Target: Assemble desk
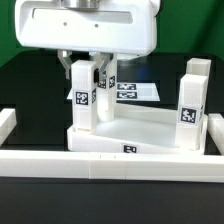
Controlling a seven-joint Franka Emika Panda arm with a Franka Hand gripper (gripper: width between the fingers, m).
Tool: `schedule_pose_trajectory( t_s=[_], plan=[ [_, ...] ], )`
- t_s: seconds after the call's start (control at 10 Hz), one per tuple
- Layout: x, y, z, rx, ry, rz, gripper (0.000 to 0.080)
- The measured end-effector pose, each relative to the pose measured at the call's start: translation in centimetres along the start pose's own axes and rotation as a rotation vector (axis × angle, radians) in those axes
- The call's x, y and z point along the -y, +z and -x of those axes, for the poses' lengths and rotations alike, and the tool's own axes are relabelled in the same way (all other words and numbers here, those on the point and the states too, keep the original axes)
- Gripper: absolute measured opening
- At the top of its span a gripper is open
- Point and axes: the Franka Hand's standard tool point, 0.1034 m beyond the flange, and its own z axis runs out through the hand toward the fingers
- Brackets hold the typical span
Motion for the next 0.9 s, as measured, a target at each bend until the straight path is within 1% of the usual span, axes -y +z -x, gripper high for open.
schedule_pose_trajectory(
  t_s=[0.1, 0.5, 0.6, 0.7, 0.9],
  plan=[
    [0.01, 0.00, 0.00, 0.000, 0.019, 0.000, 0.0288],
    [0.00, 0.06, 0.02, 0.001, 0.366, -0.005, 0.0288],
    [-0.19, 0.08, 0.01, 0.002, 0.422, -0.018, 0.0288],
    [-0.30, 0.13, 0.01, 0.001, 0.548, -0.032, 0.0288],
    [-0.31, 0.11, 0.00, 0.004, 0.730, -0.037, 0.0288]
  ],
)
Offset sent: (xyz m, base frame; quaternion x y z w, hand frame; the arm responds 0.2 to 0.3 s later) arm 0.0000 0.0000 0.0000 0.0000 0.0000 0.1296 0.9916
